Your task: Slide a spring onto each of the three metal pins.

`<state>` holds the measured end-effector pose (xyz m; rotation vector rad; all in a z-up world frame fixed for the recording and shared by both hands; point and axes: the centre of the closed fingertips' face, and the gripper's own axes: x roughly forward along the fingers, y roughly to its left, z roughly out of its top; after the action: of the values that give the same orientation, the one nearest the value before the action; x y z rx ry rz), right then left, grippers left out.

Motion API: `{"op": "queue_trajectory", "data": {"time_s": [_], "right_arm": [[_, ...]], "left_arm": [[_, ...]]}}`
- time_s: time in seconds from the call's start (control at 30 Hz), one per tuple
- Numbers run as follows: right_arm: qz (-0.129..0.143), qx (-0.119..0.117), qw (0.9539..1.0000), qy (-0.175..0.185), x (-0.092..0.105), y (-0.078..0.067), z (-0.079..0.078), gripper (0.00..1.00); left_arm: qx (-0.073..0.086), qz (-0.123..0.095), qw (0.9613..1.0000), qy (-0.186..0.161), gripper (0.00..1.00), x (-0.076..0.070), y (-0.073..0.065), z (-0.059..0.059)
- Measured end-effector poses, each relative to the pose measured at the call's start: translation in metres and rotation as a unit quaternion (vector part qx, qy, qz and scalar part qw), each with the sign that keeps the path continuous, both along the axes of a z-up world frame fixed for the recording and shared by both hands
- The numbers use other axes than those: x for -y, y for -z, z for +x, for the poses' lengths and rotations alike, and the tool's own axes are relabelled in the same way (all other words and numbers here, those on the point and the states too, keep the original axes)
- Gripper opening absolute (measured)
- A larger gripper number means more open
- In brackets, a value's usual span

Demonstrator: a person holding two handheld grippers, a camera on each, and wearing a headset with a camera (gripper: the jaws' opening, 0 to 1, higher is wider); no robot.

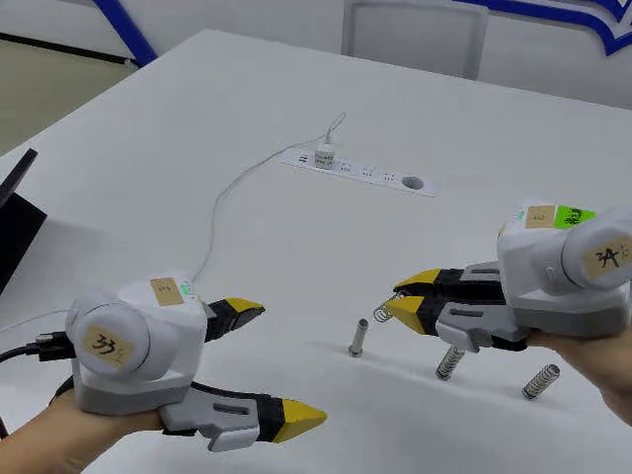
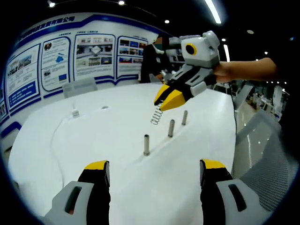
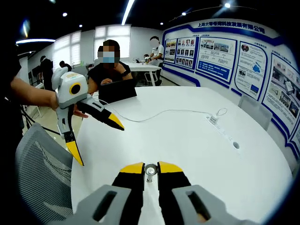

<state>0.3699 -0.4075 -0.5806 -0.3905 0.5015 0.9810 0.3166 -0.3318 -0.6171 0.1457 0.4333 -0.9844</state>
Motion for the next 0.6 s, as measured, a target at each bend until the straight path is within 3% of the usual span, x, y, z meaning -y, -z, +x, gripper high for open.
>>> {"op": "queue_trajectory", "data": {"time_s": [0.37, 0.6], "right_arm": [[-0.027, -0.014, 0.9994, -0.016, -0.008, 0.021, 0.008, 0.11], [-0.031, -0.023, 0.9992, -0.015, -0.011, 0.028, 0.011, 0.11]], "left_arm": [[-0.009, -0.005, 0.9999, -0.007, 0.82, 0.0, 0.005, 0.002], [-0.014, -0.004, 0.9999, -0.009, 0.82, -0.002, 0.008, 0.002]]}}
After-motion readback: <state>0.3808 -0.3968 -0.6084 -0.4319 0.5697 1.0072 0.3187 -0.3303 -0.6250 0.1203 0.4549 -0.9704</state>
